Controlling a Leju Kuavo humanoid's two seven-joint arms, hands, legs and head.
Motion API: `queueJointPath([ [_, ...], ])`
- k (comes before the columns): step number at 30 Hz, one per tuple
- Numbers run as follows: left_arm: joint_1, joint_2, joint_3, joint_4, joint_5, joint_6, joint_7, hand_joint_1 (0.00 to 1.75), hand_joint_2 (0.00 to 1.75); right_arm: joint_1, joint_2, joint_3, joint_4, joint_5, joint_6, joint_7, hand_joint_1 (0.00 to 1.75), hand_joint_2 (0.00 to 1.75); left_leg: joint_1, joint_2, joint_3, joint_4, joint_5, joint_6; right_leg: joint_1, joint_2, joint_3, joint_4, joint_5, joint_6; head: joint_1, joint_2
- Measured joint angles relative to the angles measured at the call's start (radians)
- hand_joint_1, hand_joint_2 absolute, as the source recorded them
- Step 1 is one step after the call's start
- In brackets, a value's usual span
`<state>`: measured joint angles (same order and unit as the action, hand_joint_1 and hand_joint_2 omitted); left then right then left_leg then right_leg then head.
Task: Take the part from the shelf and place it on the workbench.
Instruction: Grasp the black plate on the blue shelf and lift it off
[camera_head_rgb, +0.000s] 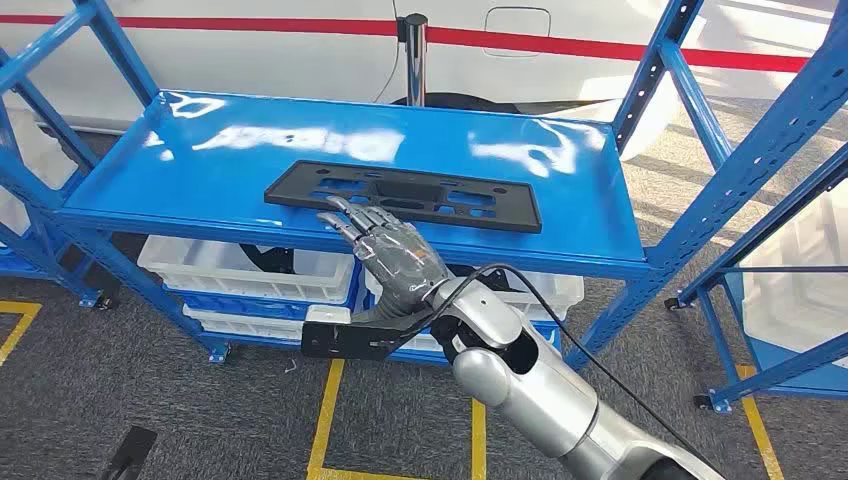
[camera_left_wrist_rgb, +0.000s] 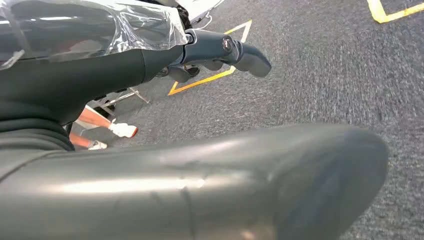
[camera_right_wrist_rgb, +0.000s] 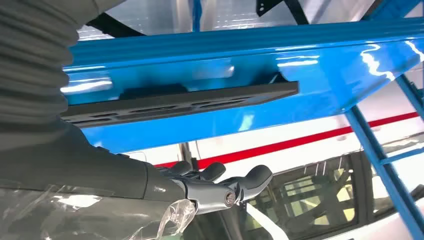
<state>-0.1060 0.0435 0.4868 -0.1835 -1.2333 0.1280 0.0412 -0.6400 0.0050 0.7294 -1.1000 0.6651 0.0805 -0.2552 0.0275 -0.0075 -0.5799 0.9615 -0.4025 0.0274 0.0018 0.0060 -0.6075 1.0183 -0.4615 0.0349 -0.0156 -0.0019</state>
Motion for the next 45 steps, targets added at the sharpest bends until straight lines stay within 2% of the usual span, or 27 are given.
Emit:
queueJointPath([
  [2,0.001,0.0,0.0,0.0,0.0,0.0,0.0,0.0,0.0,0.0,-0.001,0.0,0.002,0.006,-0.002,0.004,0.0,1.75,0.0,0.0,0.0,0.0,0.0,0.003,-0.001,0.0,-0.039,0.084,-0.039,0.003,0.0,0.0],
  [4,0.001,0.0,-0.001,0.0,-0.002,0.0,0.0,0.0,0.0,-0.002,-0.004,0.002,0.016,0.026,-0.01,0.017,0.0,1.75,-0.001,0.0,0.0,0.0,-0.001,0.005,-0.002,0.0,-0.108,0.225,-0.093,0.007,0.0,0.0],
  [5,0.002,0.0,-0.001,0.0,-0.003,0.0,0.0,0.0,0.0,-0.004,-0.006,0.003,0.029,0.039,-0.018,0.024,0.0,1.75,-0.001,0.0,0.0,0.0,-0.002,0.006,-0.002,0.0,-0.124,0.255,-0.095,0.007,0.0,0.0],
  [6,0.001,0.0,-0.001,0.0,-0.004,0.0,0.0,0.0,0.0,-0.009,-0.009,0.004,0.047,0.052,-0.028,0.028,0.0,1.75,-0.001,-0.001,0.001,0.0,-0.002,0.006,-0.002,0.0,-0.122,0.244,-0.078,0.006,0.0,0.0],
  [7,0.001,0.0,-0.001,0.0,-0.005,0.0,0.0,0.0,0.0,-0.018,-0.012,0.004,0.068,0.063,-0.039,0.028,0.0,1.75,-0.001,-0.002,0.002,0.001,-0.002,0.005,-0.002,0.0,-0.097,0.189,-0.045,0.002,0.0,0.0],
  [9,0.001,0.0,-0.001,0.0,-0.005,0.0,-0.002,0.0,0.0,-0.045,-0.02,0.003,0.121,0.076,-0.064,0.017,0.0,1.75,-0.003,-0.004,0.003,0.001,-0.004,0.003,0.0,0.001,-0.025,0.036,0.022,-0.007,0.0,0.0],
  [11,0.001,-0.001,-0.001,0.0,-0.005,0.0,-0.002,0.0,0.0,-0.074,-0.027,-0.001,0.181,0.082,-0.083,0.006,0.0,1.75,-0.005,-0.004,0.002,0.001,-0.005,-0.005,0.004,0.001,0.013,-0.048,0.046,-0.013,0.0,0.0],
  [13,0.001,-0.001,-0.001,0.0,-0.005,-0.002,-0.002,0.0,0.0,-0.093,-0.033,-0.007,0.234,0.088,-0.091,0.004,0.0,1.75,-0.004,-0.005,0.0,0.0,-0.004,-0.016,0.008,0.0,0.014,-0.057,0.047,-0.017,0.0,0.0],
  [15,0.002,0.0,-0.001,0.0,-0.004,-0.003,-0.002,0.0,0.0,-0.111,-0.039,-0.012,0.282,0.095,-0.094,0.011,0.0,1.75,-0.001,-0.002,-0.012,0.024,-0.019,-0.026,0.005,-0.001,0.015,-0.062,0.052,-0.027,0.0,0.0],
  [16,0.002,0.0,-0.001,0.0,-0.003,-0.003,-0.002,0.0,0.0,-0.124,-0.041,-0.014,0.305,0.1,-0.096,0.017,0.0,1.75,0.0,0.0,-0.029,0.062,-0.04,-0.03,0.002,-0.001,0.015,-0.064,0.055,-0.032,-0.001,0.0],
  [19,0.002,0.002,0.0,0.0,-0.002,-0.005,0.0,0.0,0.0,-0.151,-0.049,-0.019,0.361,0.117,-0.099,0.031,0.0,1.75,-0.001,0.002,-0.107,0.231,-0.121,-0.038,0.0,-0.001,0.015,-0.064,0.056,-0.038,-0.002,0.0],
  [21,0.003,0.002,0.0,0.0,-0.002,-0.007,0.0,0.0,0.0,-0.16,-0.058,-0.02,0.393,0.128,-0.101,0.041,0.0,1.75,-0.001,0.002,-0.144,0.302,-0.136,-0.04,0.0,0.0,0.016,-0.064,0.055,-0.038,-0.002,0.0],
  [22,0.004,0.002,0.0,0.0,-0.001,-0.008,0.0,0.0,0.0,-0.165,-0.064,-0.02,0.411,0.133,-0.1,0.046,0.0,1.75,-0.001,0.002,-0.145,0.298,-0.124,-0.04,0.0,0.0,0.016,-0.064,0.055,-0.038,-0.002,0.0],
  [23,0.004,0.002,0.0,0.0,0.0,-0.008,0.0,0.0,0.0,-0.171,-0.072,-0.021,0.428,0.139,-0.099,0.052,0.0,1.75,-0.001,0.002,-0.13,0.259,-0.097,-0.039,0.0,0.001,0.016,-0.063,0.054,-0.037,-0.002,0.0],
  [25,0.003,0.004,0.0,0.0,0.001,-0.008,0.0,0.0,0.0,-0.187,-0.088,-0.021,0.459,0.151,-0.094,0.058,0.0,1.75,-0.002,0.003,-0.067,0.116,-0.03,-0.036,0.002,0.001,0.015,-0.06,0.05,-0.031,-0.002,0.0],
  [26,0.002,0.004,0.0,0.0,0.001,-0.009,0.0,0.0,0.0,-0.197,-0.096,-0.022,0.474,0.157,-0.089,0.06,0.0,1.75,-0.003,0.003,-0.04,0.056,-0.009,-0.031,0.004,0.001,0.014,-0.058,0.048,-0.027,-0.002,0.0],
  [28,0.003,0.005,0.001,0.001,0.002,-0.009,0.001,0.0,0.0,-0.212,-0.112,-0.023,0.503,0.173,-0.073,0.067,0.0,1.75,-0.007,0.002,-0.019,0.01,0.001,-0.022,0.009,0.002,0.011,-0.057,0.047,-0.019,-0.001,0.0],
  [31,0.004,0.005,0.002,0.002,0.005,-0.009,0.004,0.0,0.0,-0.223,-0.136,-0.024,0.535,0.205,-0.039,0.087,0.0,1.75,-0.006,0.001,-0.019,0.006,0.005,-0.005,0.006,0.001,0.004,-0.043,0.036,-0.008,0.0,0.0],
  [33,0.002,0.005,0.002,0.002,0.008,-0.009,0.004,0.0,0.0,-0.231,-0.15,-0.024,0.551,0.22,-0.02,0.097,0.86,1.75,-0.004,0.001,-0.017,0.004,0.007,0.006,0.003,0.001,-0.033,0.044,-0.014,0.002,0.002,0.0],
  [35,0.003,0.005,0.003,0.002,0.012,-0.009,0.004,0.0,0.0,-0.234,-0.158,-0.024,0.566,0.228,-0.01,0.102,1.72,1.75,-0.004,0.001,-0.016,0.004,0.006,0.01,0.001,0.0,-0.102,0.188,-0.074,0.009,0.003,0.0],
  [36,0.003,0.005,0.003,0.002,0.013,-0.009,0.004,0.0,0.0,-0.235,-0.16,-0.024,0.572,0.23,-0.006,0.103,1.73,1.75,-0.003,0.001,-0.015,0.004,0.006,0.011,0.0,0.0,-0.129,0.239,-0.086,0.011,0.003,0.0],
  [37,0.003,0.005,0.003,0.002,0.013,-0.009,0.004,0.0,0.0,-0.235,-0.161,-0.024,0.577,0.232,-0.004,0.103,1.74,1.75,-0.003,0.001,-0.013,0.004,0.005,0.011,-0.002,0.0,-0.138,0.252,-0.078,0.012,0.003,0.0],
  [38,0.003,0.005,0.003,0.002,0.014,-0.009,0.004,0.0,0.0,-0.235,-0.162,-0.024,0.581,0.233,-0.002,0.103,1.75,1.75,-0.002,0.001,-0.01,0.004,0.004,0.011,-0.003,0.0,-0.127,0.223,-0.054,0.011,0.003,0.0],
  [40,0.001,0.005,0.003,0.002,0.015,-0.009,0.004,0.0,0.0,-0.235,-0.163,-0.023,0.585,0.233,0.0,0.104,1.75,1.75,-0.001,0.0,-0.005,0.004,0.002,0.008,-0.005,0.0,-0.057,0.078,0.015,0.007,0.003,0.0],
  [41,0.0,0.005,0.003,0.002,0.016,-0.009,0.004,0.0,0.0,-0.236,-0.163,-0.023,0.587,0.234,0.0,0.104,1.75,1.75,-0.002,0.0,-0.004,0.004,0.001,0.005,-0.004,0.001,-0.025,0.011,0.038,0.004,0.003,0.0],
  [43,-0.003,0.005,0.003,0.002,0.016,-0.009,0.002,0.0,0.0,-0.236,-0.162,-0.023,0.588,0.234,0.0,0.103,1.75,1.75,-0.004,-0.002,-0.005,0.004,-0.001,-0.005,0.001,0.001,0.006,-0.052,0.054,-0.002,0.003,0.0],
  [45,-0.004,0.005,0.003,0.002,0.016,-0.009,0.001,0.0,0.0,-0.243,-0.162,-0.022,0.59,0.236,-0.001,0.106,1.75,1.75,-0.002,-0.003,-0.006,0.002,0.0,-0.018,0.002,0.0,0.005,-0.057,0.058,-0.012,0.002,0.0],
])
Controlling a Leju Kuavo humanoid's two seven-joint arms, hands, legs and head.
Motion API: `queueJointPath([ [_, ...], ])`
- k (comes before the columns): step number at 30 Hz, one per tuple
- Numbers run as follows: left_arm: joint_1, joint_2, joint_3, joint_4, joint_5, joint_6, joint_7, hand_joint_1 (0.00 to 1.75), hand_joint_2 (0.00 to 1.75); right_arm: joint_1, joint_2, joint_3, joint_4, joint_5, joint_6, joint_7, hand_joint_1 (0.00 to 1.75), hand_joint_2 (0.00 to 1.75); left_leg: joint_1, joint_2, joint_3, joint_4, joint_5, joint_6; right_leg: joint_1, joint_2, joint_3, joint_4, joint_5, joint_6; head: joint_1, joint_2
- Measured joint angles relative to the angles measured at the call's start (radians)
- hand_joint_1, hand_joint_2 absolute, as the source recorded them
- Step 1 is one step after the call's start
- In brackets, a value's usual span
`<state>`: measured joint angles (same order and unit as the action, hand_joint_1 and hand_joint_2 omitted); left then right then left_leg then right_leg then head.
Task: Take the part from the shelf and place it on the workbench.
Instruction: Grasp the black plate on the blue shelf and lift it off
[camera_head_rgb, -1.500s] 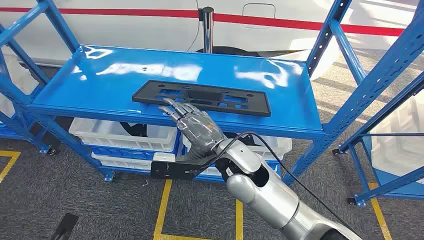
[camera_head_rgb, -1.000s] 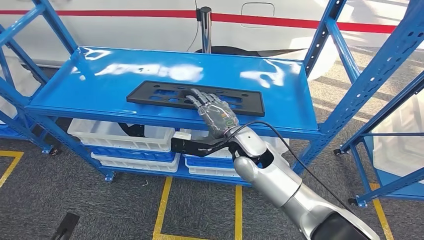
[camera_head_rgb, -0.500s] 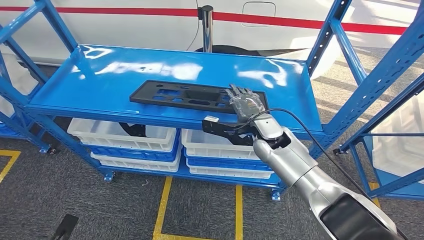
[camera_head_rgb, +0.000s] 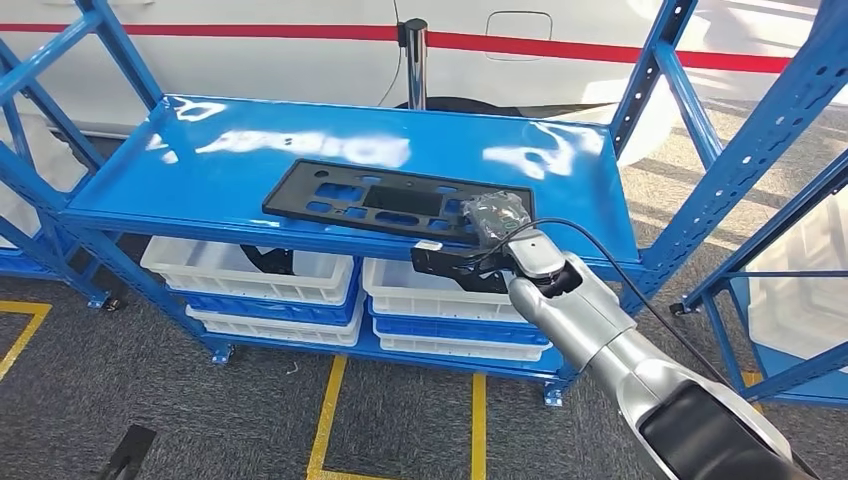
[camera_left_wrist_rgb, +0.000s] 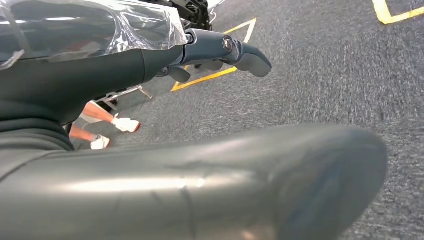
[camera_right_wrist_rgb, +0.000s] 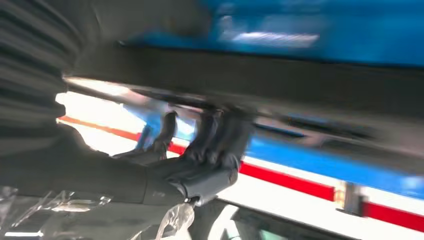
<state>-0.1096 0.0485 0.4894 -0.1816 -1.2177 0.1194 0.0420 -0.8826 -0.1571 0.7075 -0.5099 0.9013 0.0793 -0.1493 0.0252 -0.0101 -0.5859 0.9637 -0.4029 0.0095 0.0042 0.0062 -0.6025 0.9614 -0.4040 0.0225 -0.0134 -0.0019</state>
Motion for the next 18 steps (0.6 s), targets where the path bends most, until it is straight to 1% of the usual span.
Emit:
queueJointPath([
  [1,0.001,0.0,0.0,0.0,0.0,0.0,0.0,0.0,0.0,-0.007,0.0,0.0,0.002,0.001,-0.001,0.002,1.75,1.75,0.002,0.001,-0.004,0.008,-0.006,-0.005,-0.001,-0.001,0.0,-0.003,0.004,-0.007,0.0,0.0],
  [2,0.001,0.0,0.0,0.0,0.0,0.0,0.0,0.0,0.0,-0.014,0.0,0.0,0.005,0.002,-0.001,0.003,1.75,1.75,0.003,0.001,-0.015,0.033,-0.023,-0.01,-0.003,-0.003,0.0,-0.006,0.008,-0.014,-0.002,0.0],
  [3,0.002,0.001,0.0,0.0,0.0,0.0,0.0,0.0,0.0,-0.021,0.0,0.0,0.008,0.004,-0.002,0.003,1.75,1.75,0.004,0.002,-0.036,0.081,-0.053,-0.014,-0.006,-0.005,-0.001,-0.008,0.012,-0.019,-0.003,0.0],
  [5,0.004,0.002,0.001,0.0,0.0,0.0,0.0,0.0,0.0,-0.027,0.0,0.0,0.01,0.007,-0.004,0.0,1.75,1.75,0.004,0.003,-0.095,0.22,-0.126,-0.021,-0.006,-0.007,-0.003,-0.008,0.014,-0.024,-0.006,0.0],
  [6,0.005,0.003,0.001,0.0,0.001,0.0,0.0,0.0,0.0,-0.027,0.0,0.0,0.012,0.009,-0.006,-0.002,1.75,1.75,0.004,0.003,-0.118,0.277,-0.147,-0.024,-0.005,-0.007,-0.004,-0.008,0.015,-0.024,-0.006,0.0],
  [7,0.007,0.003,0.001,0.0,0.002,0.0,0.0,0.0,0.0,-0.028,0.0,0.0,0.012,0.009,-0.008,-0.004,1.75,1.75,0.004,0.003,-0.126,0.3,-0.15,-0.025,-0.005,-0.006,-0.005,-0.007,0.015,-0.024,-0.006,0.0],
  [8,0.007,0.003,0.001,0.0,0.003,0.0,0.0,0.0,0.0,-0.03,0.001,0.0,0.013,0.01,-0.01,-0.006,1.75,1.75,0.004,0.004,-0.114,0.281,-0.134,-0.025,-0.005,-0.005,-0.005,-0.007,0.015,-0.024,-0.006,0.0],
  [9,0.006,0.003,0.001,0.0,0.003,0.0,0.0,0.0,0.0,-0.032,0.002,0.0,0.014,0.01,-0.011,-0.007,1.75,1.75,0.004,0.004,-0.084,0.222,-0.104,-0.024,-0.005,-0.003,-0.005,-0.006,0.015,-0.023,-0.006,0.0],
  [10,0.004,0.003,0.001,0.0,0.003,0.0,0.0,0.0,0.0,-0.035,0.002,0.0,0.014,0.01,-0.012,-0.008,1.75,1.75,0.004,0.005,-0.044,0.144,-0.071,-0.022,-0.005,-0.002,-0.004,-0.004,0.015,-0.021,-0.006,0.0],
  [11,0.002,0.003,0.001,0.0,0.003,0.0,0.0,0.0,0.0,-0.037,0.002,0.0,0.014,0.01,-0.012,-0.01,1.75,1.75,0.002,0.005,-0.011,0.075,-0.044,-0.018,-0.003,-0.002,-0.005,-0.002,0.014,-0.018,-0.006,0.0],
  [12,0.002,0.003,0.001,0.0,0.003,0.0,0.0,0.0,0.0,-0.038,0.002,0.0,0.014,0.01,-0.012,-0.013,1.75,1.75,0.0,0.006,0.011,0.027,-0.027,-0.013,0.0,-0.001,-0.006,0.0,0.013,-0.014,-0.005,0.0],
  [13,0.002,0.003,0.001,0.0,0.003,0.0,-0.001,0.0,0.0,-0.039,0.002,0.0,0.015,0.009,-0.013,-0.016,1.75,1.75,-0.003,0.005,0.019,0.006,-0.021,-0.008,0.002,-0.001,-0.007,0.0,0.014,-0.009,-0.004,0.0],
  [14,0.003,0.003,0.001,0.001,0.003,0.0,-0.001,0.0,0.0,-0.039,0.002,0.0,0.015,0.008,-0.015,-0.02,1.75,1.75,-0.005,0.005,0.017,0.004,-0.019,-0.002,0.003,0.0,-0.008,-0.001,0.016,-0.005,-0.003,0.0],
  [16,0.003,0.003,0.001,0.001,0.003,0.0,-0.001,0.0,0.0,-0.04,0.002,-0.002,0.015,0.0,-0.025,-0.033,1.75,1.75,-0.003,0.004,0.017,0.0,-0.012,0.01,0.001,0.0,-0.011,0.0,0.012,0.003,-0.002,0.0],
  [17,0.002,0.003,0.001,0.001,0.003,0.0,-0.002,0.0,0.0,-0.04,0.001,-0.004,0.015,-0.01,-0.032,-0.044,1.75,1.75,-0.002,0.004,0.018,-0.002,-0.01,0.016,0.0,0.0,-0.018,0.018,-0.002,0.008,-0.001,0.0],
  [18,0.001,0.002,0.001,0.001,0.003,0.0,-0.002,0.0,0.0,-0.04,0.002,-0.008,0.015,-0.025,-0.038,-0.056,1.75,1.75,0.001,0.004,0.019,-0.004,-0.008,0.022,-0.002,0.0,-0.036,0.059,-0.028,0.012,-0.001,0.0],
])
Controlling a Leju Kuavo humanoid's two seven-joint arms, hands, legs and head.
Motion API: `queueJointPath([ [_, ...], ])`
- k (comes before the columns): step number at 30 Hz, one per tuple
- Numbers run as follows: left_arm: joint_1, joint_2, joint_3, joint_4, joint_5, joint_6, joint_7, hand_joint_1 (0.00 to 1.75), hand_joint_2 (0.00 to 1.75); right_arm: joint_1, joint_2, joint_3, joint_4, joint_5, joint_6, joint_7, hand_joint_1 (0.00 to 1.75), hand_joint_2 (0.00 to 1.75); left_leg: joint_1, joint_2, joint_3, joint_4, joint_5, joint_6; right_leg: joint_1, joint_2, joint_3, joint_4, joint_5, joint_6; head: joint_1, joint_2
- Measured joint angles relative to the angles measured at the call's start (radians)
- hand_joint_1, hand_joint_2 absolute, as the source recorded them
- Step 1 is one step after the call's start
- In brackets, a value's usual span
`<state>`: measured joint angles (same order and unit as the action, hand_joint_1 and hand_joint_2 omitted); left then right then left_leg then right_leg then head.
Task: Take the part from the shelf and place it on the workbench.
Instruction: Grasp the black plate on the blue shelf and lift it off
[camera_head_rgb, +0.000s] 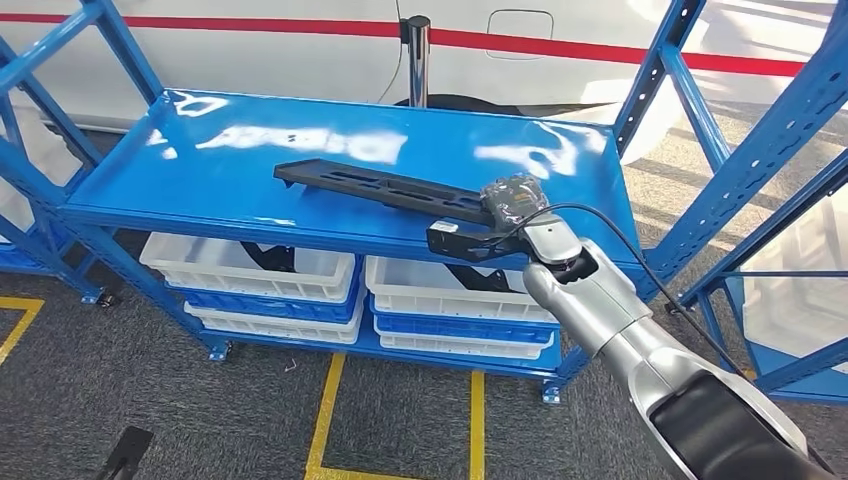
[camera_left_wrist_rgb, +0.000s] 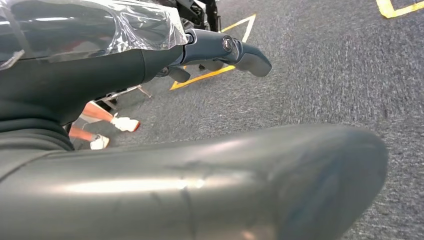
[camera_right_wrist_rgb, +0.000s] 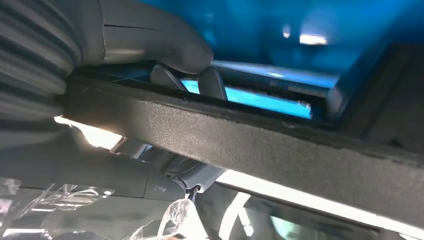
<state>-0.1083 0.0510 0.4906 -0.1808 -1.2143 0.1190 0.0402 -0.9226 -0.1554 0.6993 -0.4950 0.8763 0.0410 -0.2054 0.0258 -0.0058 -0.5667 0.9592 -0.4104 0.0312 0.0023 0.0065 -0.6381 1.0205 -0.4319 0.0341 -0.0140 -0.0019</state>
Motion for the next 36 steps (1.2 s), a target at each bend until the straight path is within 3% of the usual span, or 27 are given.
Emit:
queueJointPath([
  [3,-0.001,-0.001,0.0,0.0,0.0,0.0,0.0,0.0,0.0,0.006,0.005,-0.019,-0.012,-0.079,-0.007,-0.049,1.75,1.75,0.001,0.0,0.0,0.0,0.0,0.007,-0.005,-0.001,-0.094,0.209,-0.091,0.011,0.001,0.0],
  [4,-0.001,-0.001,0.0,0.0,0.0,0.0,0.0,0.0,0.0,0.008,0.007,-0.027,-0.023,-0.109,-0.001,-0.063,1.75,1.75,0.002,-0.001,0.001,0.0,-0.001,0.007,-0.006,-0.001,-0.113,0.248,-0.097,0.012,0.001,0.0],
  [5,-0.001,-0.001,0.001,0.0,0.0,0.0,-0.001,0.0,0.0,0.009,0.009,-0.036,-0.037,-0.137,0.007,-0.072,1.75,1.75,0.002,-0.002,0.002,0.0,-0.002,0.006,-0.008,-0.001,-0.114,0.246,-0.084,0.013,0.001,0.0],
  [7,-0.002,-0.001,0.001,0.0,0.0,-0.001,-0.005,0.0,0.0,0.009,0.013,-0.055,-0.075,-0.193,0.034,-0.081,1.75,1.75,0.004,-0.004,0.008,0.001,-0.007,0.002,-0.011,-0.001,-0.058,0.127,-0.015,0.011,0.002,0.0],
  [9,-0.002,-0.001,0.001,0.0,0.002,0.0,-0.014,0.0,0.0,0.01,0.017,-0.074,-0.134,-0.266,0.072,-0.078,1.75,1.75,0.001,-0.007,0.01,0.002,-0.012,-0.007,-0.01,0.0,0.008,-0.006,0.033,0.007,0.002,0.0],
  [10,-0.003,-0.001,0.002,0.0,0.004,0.001,-0.02,0.0,0.0,0.013,0.019,-0.083,-0.172,-0.311,0.095,-0.07,1.75,1.75,0.0,-0.008,0.009,0.002,-0.013,-0.012,-0.009,0.0,0.022,-0.039,0.039,0.005,0.002,0.0],
  [14,-0.003,-0.001,0.004,0.0,0.013,0.012,-0.049,0.0,0.0,0.026,0.026,-0.124,-0.359,-0.511,0.176,-0.021,1.75,1.75,0.004,-0.006,-0.002,0.014,-0.028,-0.033,-0.007,0.0,0.022,-0.054,0.035,-0.015,0.001,0.0],
  [16,-0.003,0.001,0.005,0.0,0.014,0.017,-0.056,0.0,0.87,0.028,0.026,-0.146,-0.442,-0.566,0.194,-0.006,1.75,1.75,0.005,-0.002,-0.042,0.103,-0.08,-0.041,-0.01,-0.001,0.023,-0.057,0.036,-0.025,-0.001,0.0],
  [18,-0.002,0.002,0.006,0.0,0.016,0.026,-0.064,0.0,1.75,0.038,0.026,-0.166,-0.505,-0.619,0.207,-0.005,1.75,1.75,0.004,-0.001,-0.107,0.246,-0.141,-0.045,-0.009,-0.001,0.024,-0.057,0.035,-0.031,-0.003,0.0],
  [19,0.0,0.002,0.006,0.0,0.019,0.034,-0.073,0.0,1.75,0.046,0.026,-0.176,-0.537,-0.676,0.218,0.0,1.75,1.75,0.003,-0.001,-0.13,0.294,-0.154,-0.046,-0.007,-0.001,0.024,-0.056,0.034,-0.031,-0.003,0.0],
  [20,0.001,0.002,0.006,0.0,0.026,0.044,-0.086,0.0,1.75,0.055,0.025,-0.187,-0.573,-0.759,0.232,0.011,1.75,1.75,0.003,-0.001,-0.138,0.305,-0.146,-0.045,-0.006,0.0,0.025,-0.056,0.034,-0.032,-0.003,0.0],
  [21,0.002,0.002,0.008,0.0,0.035,0.058,-0.101,0.0,1.75,0.063,0.025,-0.201,-0.614,-0.859,0.245,0.029,1.75,1.75,0.003,-0.001,-0.126,0.273,-0.12,-0.043,-0.006,0.002,0.026,-0.056,0.033,-0.032,-0.003,0.0],
  [23,0.002,0.003,0.015,0.0,0.057,0.087,-0.136,0.0,1.75,0.077,0.023,-0.236,-0.704,-1.077,0.264,0.077,1.75,1.75,0.002,-0.001,-0.065,0.13,-0.046,-0.035,-0.004,0.004,0.027,-0.056,0.032,-0.03,-0.003,0.0],
  [25,0.003,0.003,0.026,0.0,0.081,0.11,-0.175,0.0,1.75,0.102,0.022,-0.275,-0.799,-1.248,0.268,0.116,1.75,1.75,-0.002,-0.001,-0.015,0.023,-0.009,-0.028,0.001,0.007,0.027,-0.056,0.03,-0.025,-0.003,0.0],
  [29,0.005,0.0,0.052,0.001,0.127,0.137,-0.279,0.0,1.75,0.216,0.012,-0.334,-0.978,-1.367,0.241,0.144,1.75,1.75,-0.001,-0.003,0.001,-0.001,-0.008,-0.013,0.004,0.006,0.03,-0.051,0.019,-0.01,-0.001,0.0],
  [31,0.003,-0.001,0.066,0.001,0.137,0.148,-0.329,0.0,1.75,0.278,0.006,-0.353,-1.053,-1.367,0.221,0.142,1.75,1.75,0.003,-0.003,0.005,-0.004,-0.006,-0.001,0.001,0.005,-0.002,0.03,-0.034,0.001,0.0,0.0],
  [33,0.002,-0.002,0.074,0.001,0.137,0.158,-0.358,0.0,1.75,0.338,0.001,-0.367,-1.11,-1.363,0.205,0.135,1.75,1.75,0.002,-0.002,0.007,-0.004,-0.007,0.005,-0.001,0.004,-0.065,0.177,-0.103,0.008,0.001,0.0],
  [34,0.001,-0.002,0.077,0.001,0.135,0.162,-0.367,0.0,1.75,0.367,0.0,-0.372,-1.134,-1.361,0.2,0.131,1.75,1.75,0.002,-0.002,0.007,-0.004,-0.008,0.005,-0.003,0.004,-0.091,0.232,-0.121,0.01,0.001,0.0],
  [35,-0.001,-0.003,0.079,0.001,0.133,0.163,-0.377,0.0,1.75,0.394,-0.001,-0.375,-1.156,-1.358,0.196,0.125,1.75,1.75,0.003,-0.002,0.008,-0.004,-0.008,0.005,-0.004,0.004,-0.099,0.251,-0.119,0.011,0.001,0.0],
  [36,-0.004,-0.004,0.08,0.001,0.131,0.159,-0.389,0.0,1.75,0.417,-0.002,-0.378,-1.175,-1.354,0.192,0.12,1.75,1.75,0.003,-0.002,0.01,-0.004,-0.008,0.005,-0.006,0.003,-0.087,0.229,-0.099,0.011,0.001,0.0],
])
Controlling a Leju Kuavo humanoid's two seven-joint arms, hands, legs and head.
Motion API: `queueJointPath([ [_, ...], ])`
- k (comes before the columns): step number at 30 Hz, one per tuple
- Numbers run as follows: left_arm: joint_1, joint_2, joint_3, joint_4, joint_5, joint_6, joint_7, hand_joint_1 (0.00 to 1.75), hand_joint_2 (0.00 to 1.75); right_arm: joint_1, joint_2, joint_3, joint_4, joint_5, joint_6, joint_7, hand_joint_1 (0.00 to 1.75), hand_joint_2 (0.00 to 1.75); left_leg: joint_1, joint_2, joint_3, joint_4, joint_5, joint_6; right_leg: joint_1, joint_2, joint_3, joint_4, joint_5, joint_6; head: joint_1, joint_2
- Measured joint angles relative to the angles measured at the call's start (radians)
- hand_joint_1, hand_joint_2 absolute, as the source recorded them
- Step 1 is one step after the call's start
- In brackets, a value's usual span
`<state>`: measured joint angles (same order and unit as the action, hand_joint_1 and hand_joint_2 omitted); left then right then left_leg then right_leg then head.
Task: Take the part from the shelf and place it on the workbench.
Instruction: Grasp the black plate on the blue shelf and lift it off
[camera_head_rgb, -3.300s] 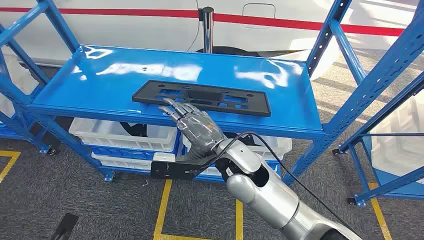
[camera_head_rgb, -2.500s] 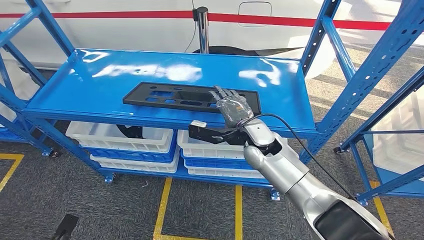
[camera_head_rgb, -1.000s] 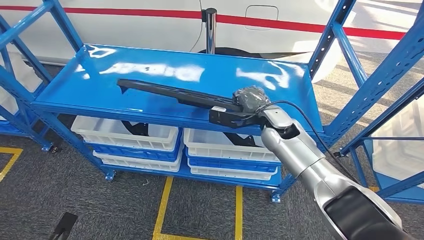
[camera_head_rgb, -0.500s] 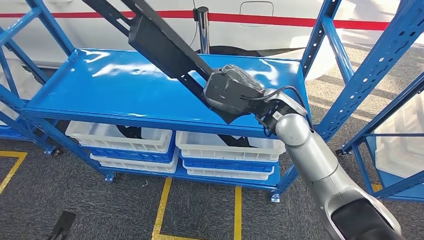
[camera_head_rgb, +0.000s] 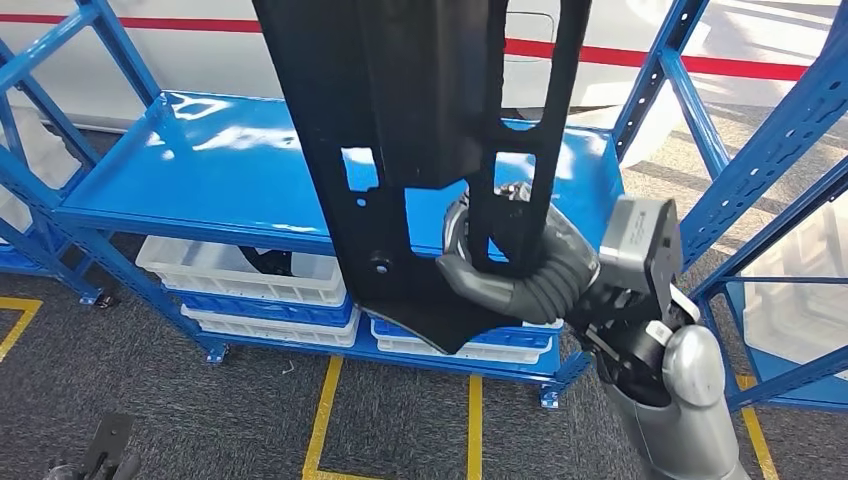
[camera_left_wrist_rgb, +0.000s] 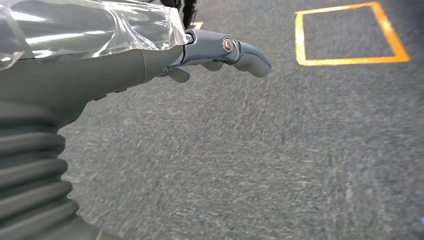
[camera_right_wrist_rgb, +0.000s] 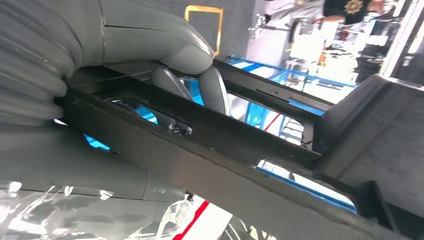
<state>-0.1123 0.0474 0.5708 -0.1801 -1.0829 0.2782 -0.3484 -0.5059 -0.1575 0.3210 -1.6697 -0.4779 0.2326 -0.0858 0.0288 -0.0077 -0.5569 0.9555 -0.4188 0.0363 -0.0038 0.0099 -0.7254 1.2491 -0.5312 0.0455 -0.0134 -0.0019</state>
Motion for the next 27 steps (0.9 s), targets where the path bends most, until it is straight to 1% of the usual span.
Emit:
queueJointPath([
  [1,-0.005,-0.001,0.001,0.0,0.001,-0.008,-0.011,0.0,1.75,0.019,0.0,-0.002,-0.016,0.006,-0.004,-0.007,1.75,1.75,0.001,-0.001,0.002,0.0,-0.001,-0.001,-0.002,-0.001,0.031,-0.061,0.033,-0.001,0.0,0.0],
  [2,-0.01,-0.002,0.001,0.0,0.004,-0.018,-0.02,0.0,1.75,0.034,-0.001,-0.003,-0.03,0.014,-0.007,-0.014,1.75,1.75,0.001,-0.001,0.004,0.0,-0.002,-0.003,-0.004,-0.001,0.073,-0.141,0.066,-0.002,0.0,0.0],
  [3,-0.015,-0.003,0.002,0.0,0.007,-0.027,-0.025,0.0,1.75,0.046,-0.001,-0.004,-0.041,0.021,-0.01,-0.02,1.75,1.75,-0.001,-0.002,0.005,0.001,-0.004,-0.007,-0.003,-0.002,0.108,-0.211,0.09,-0.004,0.0,0.0],
  [4,-0.02,-0.003,0.002,0.0,0.01,-0.035,-0.025,0.0,1.75,0.056,-0.001,-0.004,-0.051,0.028,-0.011,-0.025,1.75,1.75,-0.003,-0.002,0.005,0.001,-0.005,-0.012,-0.003,-0.001,0.132,-0.259,0.105,-0.006,0.0,0.0],
  [5,-0.023,-0.004,0.003,0.0,0.011,-0.04,-0.022,0.0,1.75,0.066,-0.001,-0.004,-0.06,0.033,-0.012,-0.029,1.75,1.75,-0.004,-0.002,0.005,0.001,-0.006,-0.017,-0.001,-0.001,0.142,-0.281,0.108,-0.009,0.0,0.0],
  [6,-0.025,-0.004,0.004,0.0,0.011,-0.044,-0.018,0.0,1.75,0.075,-0.001,-0.004,-0.068,0.036,-0.013,-0.032,1.75,1.75,-0.005,-0.002,0.005,0.0,-0.006,-0.023,0.002,0.001,0.141,-0.284,0.108,-0.013,0.0,0.0],
  [7,-0.027,-0.004,0.006,0.0,0.012,-0.047,-0.011,0.0,1.75,0.083,-0.001,-0.004,-0.075,0.038,-0.016,-0.034,1.75,1.75,-0.004,-0.001,0.005,-0.001,-0.006,-0.028,0.002,0.001,0.14,-0.285,0.11,-0.019,0.0,0.0],
  [8,-0.027,-0.005,0.008,0.0,0.014,-0.05,-0.001,0.0,1.75,0.087,-0.001,-0.004,-0.082,0.038,-0.019,-0.035,1.75,1.75,-0.002,0.0,0.002,0.004,-0.012,-0.033,0.001,0.002,0.14,-0.286,0.113,-0.025,0.0,0.0],
  [9,-0.028,-0.005,0.01,0.0,0.017,-0.052,0.014,0.0,1.75,0.09,-0.001,-0.005,-0.089,0.037,-0.024,-0.036,1.75,1.75,0.0,0.0,-0.006,0.024,-0.027,-0.037,-0.001,0.002,0.14,-0.288,0.115,-0.032,-0.001,0.0],
  [10,-0.027,-0.005,0.014,0.0,0.021,-0.054,0.032,0.0,1.75,0.092,0.0,-0.005,-0.093,0.037,-0.029,-0.035,1.75,1.75,0.0,0.001,-0.025,0.066,-0.053,-0.041,-0.003,0.001,0.141,-0.29,0.119,-0.037,-0.002,0.0],
  [12,-0.024,-0.006,0.021,0.0,0.028,-0.059,0.063,0.0,1.75,0.097,0.001,-0.005,-0.097,0.037,-0.04,-0.033,1.75,1.75,0.0,0.002,-0.086,0.205,-0.123,-0.045,-0.003,0.0,0.139,-0.289,0.121,-0.043,-0.004,0.0],
  [13,-0.022,-0.006,0.024,0.0,0.029,-0.061,0.074,0.0,1.75,0.1,0.002,-0.005,-0.098,0.037,-0.044,-0.031,1.75,1.75,-0.001,0.002,-0.113,0.268,-0.147,-0.046,-0.002,-0.001,0.137,-0.288,0.122,-0.044,-0.004,0.0],
  [14,-0.019,-0.006,0.025,0.001,0.028,-0.064,0.085,0.0,1.75,0.102,0.003,-0.005,-0.098,0.037,-0.047,-0.028,1.75,1.75,-0.001,0.002,-0.127,0.3,-0.155,-0.046,-0.001,-0.001,0.136,-0.288,0.123,-0.045,-0.004,0.0],
  [15,-0.017,-0.006,0.026,0.001,0.026,-0.065,0.096,0.0,1.75,0.104,0.003,-0.005,-0.098,0.038,-0.051,-0.024,1.75,1.75,-0.001,0.002,-0.12,0.29,-0.143,-0.044,0.0,-0.001,0.135,-0.288,0.123,-0.045,-0.004,0.0],
  [16,-0.016,-0.006,0.027,0.001,0.024,-0.066,0.111,0.0,1.75,0.104,0.003,-0.005,-0.097,0.038,-0.054,-0.021,1.75,1.75,-0.002,0.001,-0.093,0.238,-0.115,-0.041,0.001,0.0,0.135,-0.288,0.124,-0.045,-0.004,0.0],
  [17,-0.016,-0.006,0.027,0.002,0.023,-0.067,0.126,0.0,1.75,0.104,0.003,-0.005,-0.097,0.038,-0.059,-0.018,1.75,1.75,-0.003,0.0,-0.052,0.161,-0.08,-0.036,0.002,0.0,0.135,-0.288,0.125,-0.044,-0.004,0.0],
  [18,-0.017,-0.006,0.027,0.002,0.023,-0.067,0.142,0.0,1.75,0.104,0.003,-0.006,-0.098,0.039,-0.064,-0.015,1.75,1.75,-0.005,-0.005,-0.014,0.087,-0.052,-0.031,0.004,0.002,0.133,-0.287,0.127,-0.041,-0.004,0.0],
  [19,-0.016,-0.006,0.028,0.002,0.022,-0.069,0.157,0.0,1.75,0.104,0.003,-0.008,-0.098,0.04,-0.069,-0.012,1.75,1.75,-0.008,-0.007,0.013,0.033,-0.033,-0.027,0.006,0.004,0.131,-0.286,0.129,-0.037,-0.004,0.0],
  [20,-0.015,-0.007,0.028,0.002,0.022,-0.07,0.17,0.0,1.75,0.104,0.003,-0.01,-0.098,0.041,-0.073,-0.009,1.75,1.75,-0.012,-0.01,0.026,0.006,-0.024,-0.024,0.007,0.006,0.128,-0.286,0.132,-0.033,-0.003,0.0],
  [21,-0.013,-0.007,0.03,0.002,0.021,-0.071,0.182,0.0,1.75,0.104,0.002,-0.012,-0.097,0.043,-0.076,-0.006,1.75,1.75,-0.015,-0.009,0.026,0.001,-0.021,-0.022,0.008,0.008,0.125,-0.286,0.136,-0.027,-0.003,0.0],
  [22,-0.011,-0.008,0.033,0.003,0.02,-0.072,0.189,0.0,1.75,0.104,0.002,-0.013,-0.097,0.044,-0.078,-0.004,1.75,1.75,-0.015,-0.005,0.022,0.001,-0.016,-0.017,0.008,0.009,0.123,-0.286,0.139,-0.022,-0.002,0.0],
  [23,-0.01,-0.009,0.036,0.003,0.018,-0.073,0.194,0.0,1.75,0.104,0.002,-0.015,-0.097,0.045,-0.078,-0.003,1.75,1.75,-0.014,0.0,0.019,0.001,-0.011,-0.011,0.007,0.009,0.119,-0.282,0.135,-0.016,-0.002,0.0],
  [24,-0.01,-0.01,0.039,0.004,0.016,-0.074,0.197,0.0,1.75,0.104,0.001,-0.017,-0.097,0.046,-0.079,-0.002,1.75,1.75,-0.012,0.005,0.015,-0.001,-0.004,-0.004,0.006,0.008,0.112,-0.266,0.118,-0.011,-0.002,0.0],
  [25,-0.01,-0.01,0.041,0.004,0.015,-0.075,0.198,0.0,1.75,0.104,0.001,-0.02,-0.097,0.046,-0.079,-0.002,1.75,1.75,-0.009,0.01,0.01,-0.003,0.002,0.004,0.005,0.006,0.097,-0.23,0.086,-0.006,-0.001,0.0],
  [26,-0.01,-0.011,0.042,0.004,0.013,-0.076,0.199,0.0,1.75,0.104,0.0,-0.022,-0.097,0.046,-0.079,-0.001,1.75,1.75,-0.008,0.016,0.003,-0.003,0.007,0.009,0.003,0.003,0.076,-0.173,0.041,-0.001,0.0,0.0],
  [27,-0.01,-0.011,0.043,0.004,0.011,-0.077,0.204,0.0,1.75,0.105,0.0,-0.024,-0.097,0.046,-0.08,0.0,1.75,1.75,-0.009,0.021,-0.004,-0.003,0.012,0.013,0.002,0.002,0.052,-0.101,-0.005,0.004,0.001,0.0],
])
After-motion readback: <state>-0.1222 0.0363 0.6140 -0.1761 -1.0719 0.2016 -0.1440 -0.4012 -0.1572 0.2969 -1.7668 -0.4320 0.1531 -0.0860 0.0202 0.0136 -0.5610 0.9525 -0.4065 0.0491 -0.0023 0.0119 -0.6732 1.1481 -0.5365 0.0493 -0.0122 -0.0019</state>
